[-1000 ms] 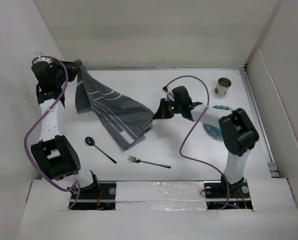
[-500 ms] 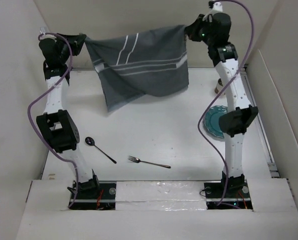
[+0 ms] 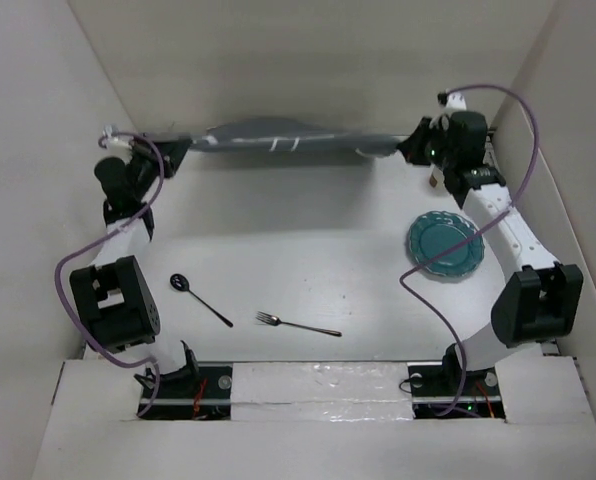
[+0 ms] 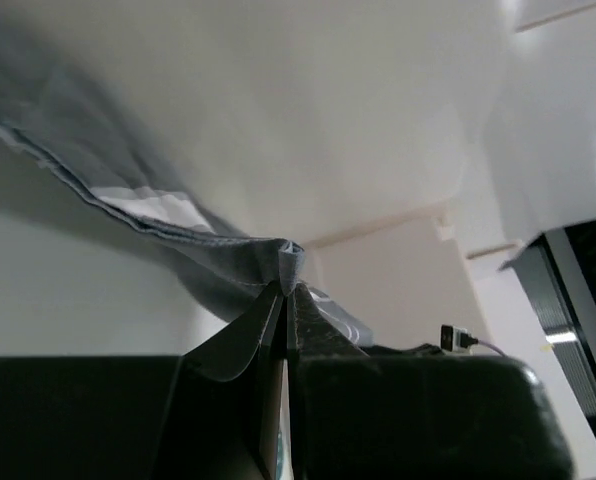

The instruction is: Set the dinner table for one person

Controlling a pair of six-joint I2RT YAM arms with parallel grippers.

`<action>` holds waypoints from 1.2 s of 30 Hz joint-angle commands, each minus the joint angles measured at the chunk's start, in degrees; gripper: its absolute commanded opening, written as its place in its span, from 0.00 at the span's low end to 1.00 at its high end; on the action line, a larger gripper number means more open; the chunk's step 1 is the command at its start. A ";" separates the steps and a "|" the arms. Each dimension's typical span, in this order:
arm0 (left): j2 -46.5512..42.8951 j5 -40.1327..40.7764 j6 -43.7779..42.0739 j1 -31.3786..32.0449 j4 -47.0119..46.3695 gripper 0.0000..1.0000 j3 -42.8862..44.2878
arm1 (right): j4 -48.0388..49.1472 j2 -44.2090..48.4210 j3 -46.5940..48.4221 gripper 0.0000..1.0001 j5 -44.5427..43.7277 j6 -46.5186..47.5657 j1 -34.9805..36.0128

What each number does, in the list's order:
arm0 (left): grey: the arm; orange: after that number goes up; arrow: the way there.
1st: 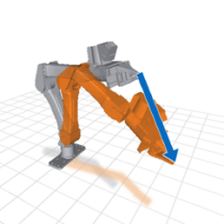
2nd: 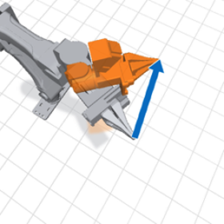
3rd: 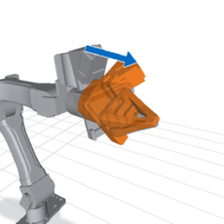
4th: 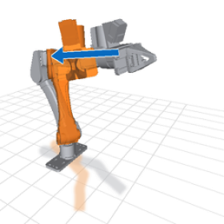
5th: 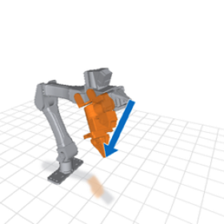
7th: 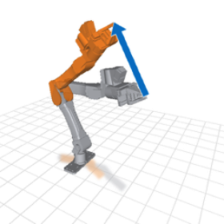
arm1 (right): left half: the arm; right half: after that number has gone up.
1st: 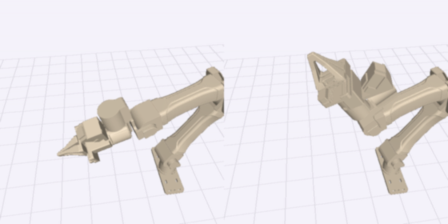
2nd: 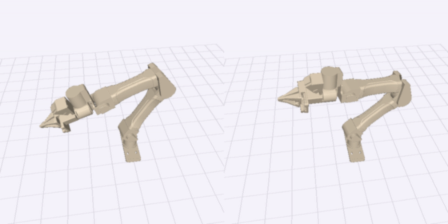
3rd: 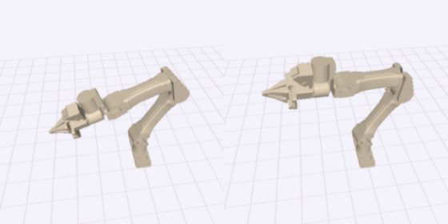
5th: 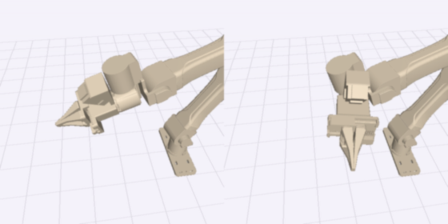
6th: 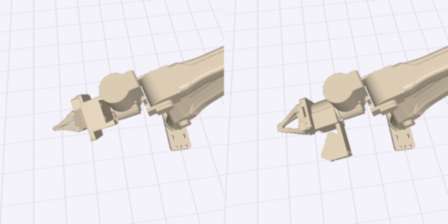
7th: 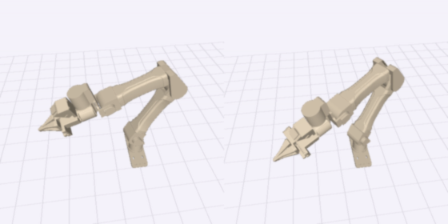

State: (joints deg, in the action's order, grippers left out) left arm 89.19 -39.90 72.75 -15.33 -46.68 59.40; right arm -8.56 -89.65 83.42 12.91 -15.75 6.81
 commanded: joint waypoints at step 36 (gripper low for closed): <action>-29.51 12.91 -35.22 -2.34 49.84 0.40 -24.42 | -13.94 28.03 -46.06 0.49 -4.64 -7.28 4.53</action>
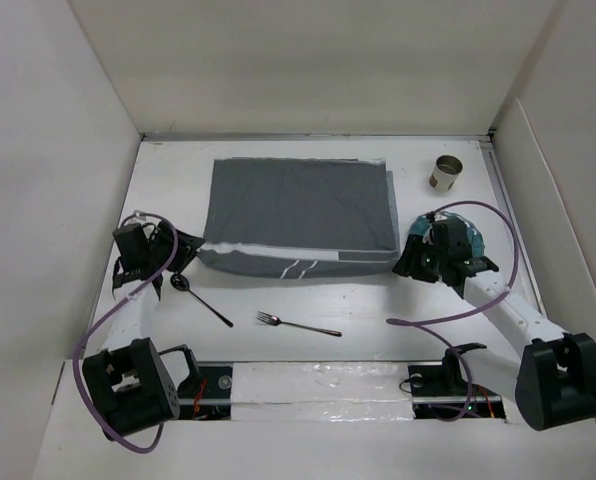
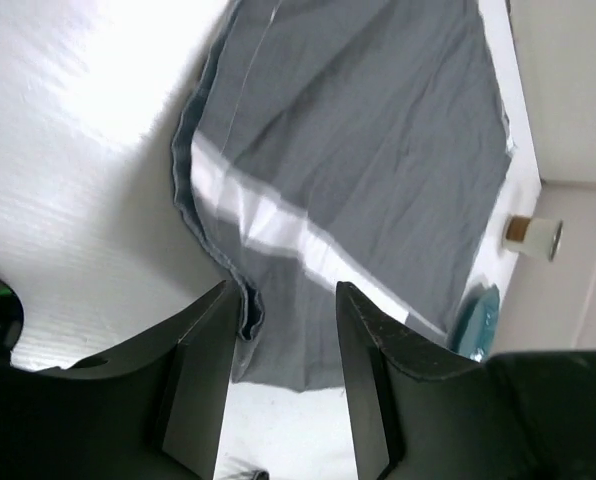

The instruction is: Set the dinner table for one person

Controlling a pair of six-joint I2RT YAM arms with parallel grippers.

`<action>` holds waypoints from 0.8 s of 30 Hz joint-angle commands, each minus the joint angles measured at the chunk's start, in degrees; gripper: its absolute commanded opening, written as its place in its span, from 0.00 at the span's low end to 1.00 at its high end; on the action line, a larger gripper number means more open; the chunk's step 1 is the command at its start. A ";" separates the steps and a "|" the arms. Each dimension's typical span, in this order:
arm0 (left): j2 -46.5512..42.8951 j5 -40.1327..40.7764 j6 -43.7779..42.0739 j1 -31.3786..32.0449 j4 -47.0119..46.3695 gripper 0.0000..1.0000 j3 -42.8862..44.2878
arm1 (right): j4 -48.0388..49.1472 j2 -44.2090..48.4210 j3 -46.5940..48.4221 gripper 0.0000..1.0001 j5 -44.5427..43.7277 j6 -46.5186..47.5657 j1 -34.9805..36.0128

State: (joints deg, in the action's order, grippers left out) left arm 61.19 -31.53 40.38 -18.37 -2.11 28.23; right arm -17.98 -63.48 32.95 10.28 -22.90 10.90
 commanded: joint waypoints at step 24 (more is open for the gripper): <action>-4.94 4.27 -16.64 19.24 10.19 0.07 12.82 | -7.34 1.00 2.48 0.63 -11.17 -20.86 -33.46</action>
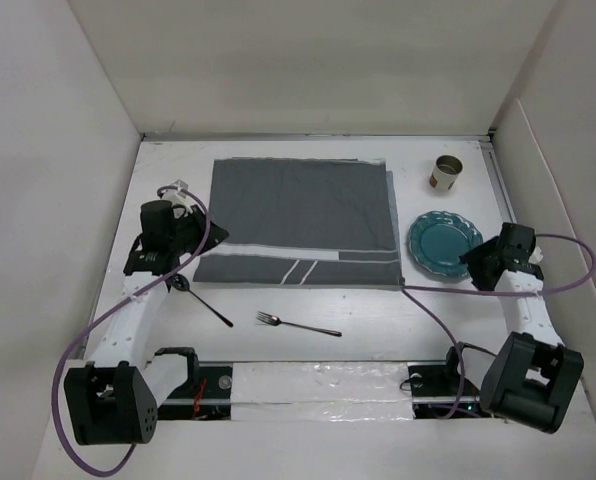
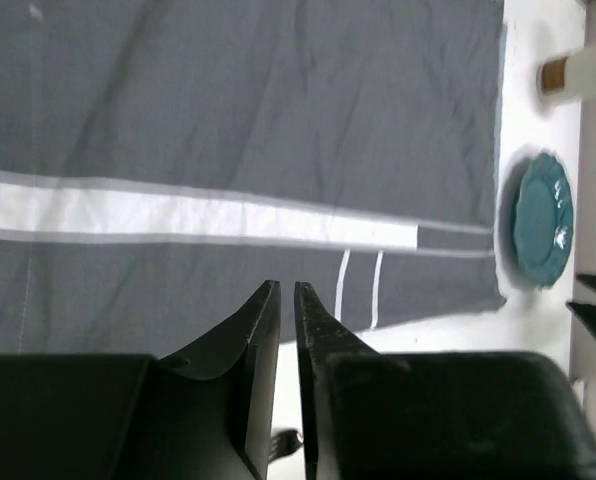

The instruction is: Set the dinner table for one person

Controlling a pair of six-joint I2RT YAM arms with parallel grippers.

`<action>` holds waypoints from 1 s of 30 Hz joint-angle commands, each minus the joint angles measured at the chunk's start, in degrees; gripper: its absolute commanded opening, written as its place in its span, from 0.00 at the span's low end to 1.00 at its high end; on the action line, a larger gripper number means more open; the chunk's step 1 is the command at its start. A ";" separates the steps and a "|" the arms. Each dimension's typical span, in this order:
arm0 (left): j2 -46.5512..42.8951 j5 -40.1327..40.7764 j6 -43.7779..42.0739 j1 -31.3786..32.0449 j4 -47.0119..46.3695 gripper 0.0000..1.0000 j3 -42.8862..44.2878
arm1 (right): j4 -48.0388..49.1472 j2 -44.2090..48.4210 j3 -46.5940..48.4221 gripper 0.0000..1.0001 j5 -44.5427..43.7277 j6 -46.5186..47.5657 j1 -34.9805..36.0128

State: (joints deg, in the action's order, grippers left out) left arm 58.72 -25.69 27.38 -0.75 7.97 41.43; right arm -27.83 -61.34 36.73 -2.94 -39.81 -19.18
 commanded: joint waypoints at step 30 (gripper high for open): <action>-0.54 2.31 -6.46 11.48 4.25 0.37 2.16 | 16.25 -10.30 -7.38 0.00 10.58 -18.03 -7.89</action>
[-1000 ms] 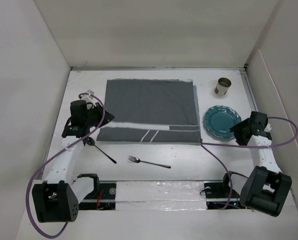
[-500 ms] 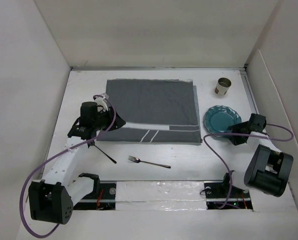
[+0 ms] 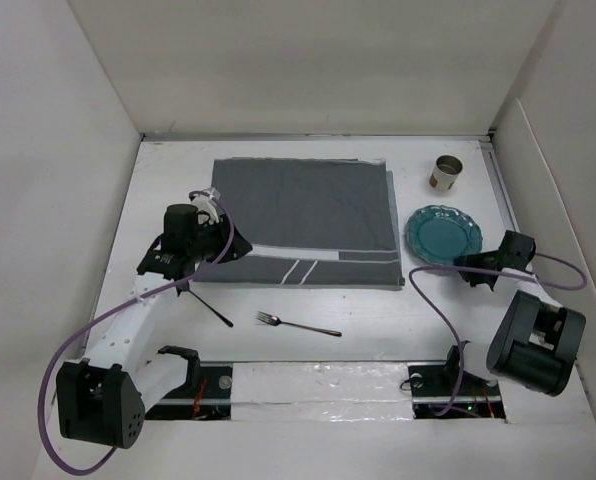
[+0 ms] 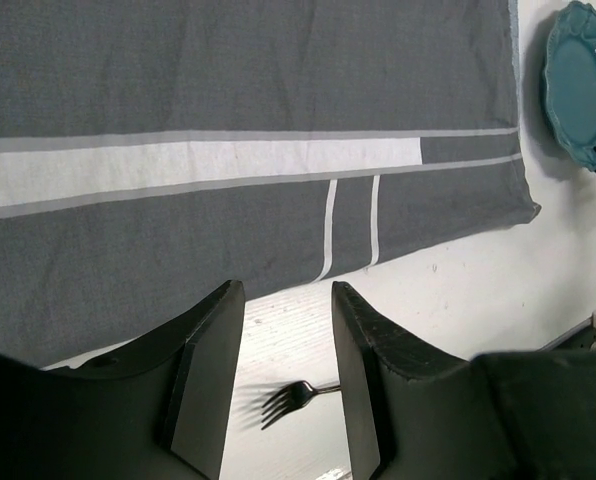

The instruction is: Set the dinner table for one person

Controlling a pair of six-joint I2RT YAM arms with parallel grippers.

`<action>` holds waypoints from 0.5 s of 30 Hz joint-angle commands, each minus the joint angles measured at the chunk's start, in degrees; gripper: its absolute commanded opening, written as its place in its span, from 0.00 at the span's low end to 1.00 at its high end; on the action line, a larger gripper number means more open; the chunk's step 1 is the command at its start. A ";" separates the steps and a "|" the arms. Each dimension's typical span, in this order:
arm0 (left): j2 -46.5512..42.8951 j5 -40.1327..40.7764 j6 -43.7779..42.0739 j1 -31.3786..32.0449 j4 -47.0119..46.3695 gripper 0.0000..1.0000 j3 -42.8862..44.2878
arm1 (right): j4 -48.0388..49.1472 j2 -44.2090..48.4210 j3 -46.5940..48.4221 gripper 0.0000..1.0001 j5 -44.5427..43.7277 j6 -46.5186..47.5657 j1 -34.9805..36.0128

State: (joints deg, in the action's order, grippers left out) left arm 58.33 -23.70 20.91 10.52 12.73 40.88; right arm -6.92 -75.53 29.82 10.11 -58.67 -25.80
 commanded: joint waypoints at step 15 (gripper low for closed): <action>8.55 -0.55 0.10 0.20 -0.08 0.35 9.74 | -1.82 23.06 17.45 0.00 13.59 7.53 7.24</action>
State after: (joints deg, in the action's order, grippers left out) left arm 65.36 -23.53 21.74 10.52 12.78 47.48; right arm -20.53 -54.35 41.21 12.25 -49.76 -22.20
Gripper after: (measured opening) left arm 0.355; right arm 0.144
